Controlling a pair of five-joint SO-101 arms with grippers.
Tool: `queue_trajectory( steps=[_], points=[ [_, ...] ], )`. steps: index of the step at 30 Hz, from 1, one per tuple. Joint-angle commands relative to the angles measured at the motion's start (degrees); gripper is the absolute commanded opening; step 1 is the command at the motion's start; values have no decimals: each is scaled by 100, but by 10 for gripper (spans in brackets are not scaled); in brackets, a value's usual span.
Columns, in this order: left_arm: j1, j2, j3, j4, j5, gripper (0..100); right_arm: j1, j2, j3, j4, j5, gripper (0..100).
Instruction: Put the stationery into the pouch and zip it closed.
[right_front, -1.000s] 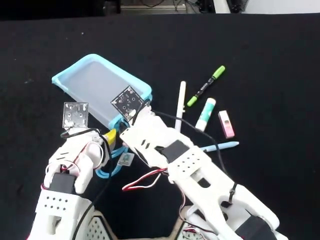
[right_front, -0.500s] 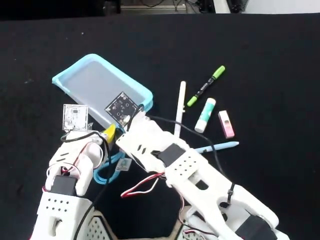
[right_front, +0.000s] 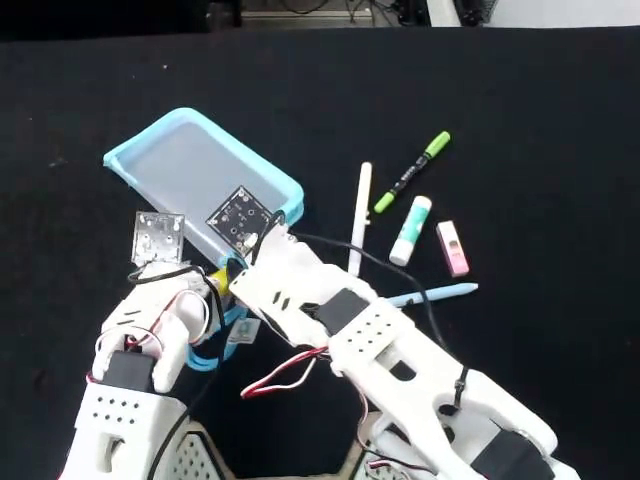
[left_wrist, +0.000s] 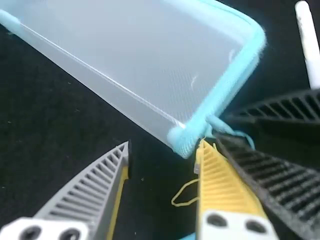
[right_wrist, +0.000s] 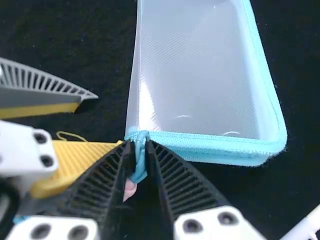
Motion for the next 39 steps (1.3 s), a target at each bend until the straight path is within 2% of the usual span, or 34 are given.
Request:
queue_trajectory(
  steps=[1,9,15,19,22,27,35,39],
  points=[
    [189,-44,-224,35,-325,221,-88,-268,-57,-88,-9,11],
    [119,-44,330,-818,-387,221,-88,-268,-40,-88,-9,11],
    [-286,-62,391,-862,-387,220,-79,-268,-31,-88,-9,11],
    [-303,-79,409,-985,-352,215,-79,-268,-31,-88,-9,11],
    [-303,-88,576,-1275,-352,170,-79,-268,-31,-88,-9,11],
    [-303,-97,453,-1310,-343,27,-79,-224,-4,-88,-9,11],
    [-514,-97,295,-1310,-299,30,-79,-224,154,-132,0,11],
    [-796,-97,215,-1301,88,30,-105,-224,180,-97,-53,12]
  ],
)
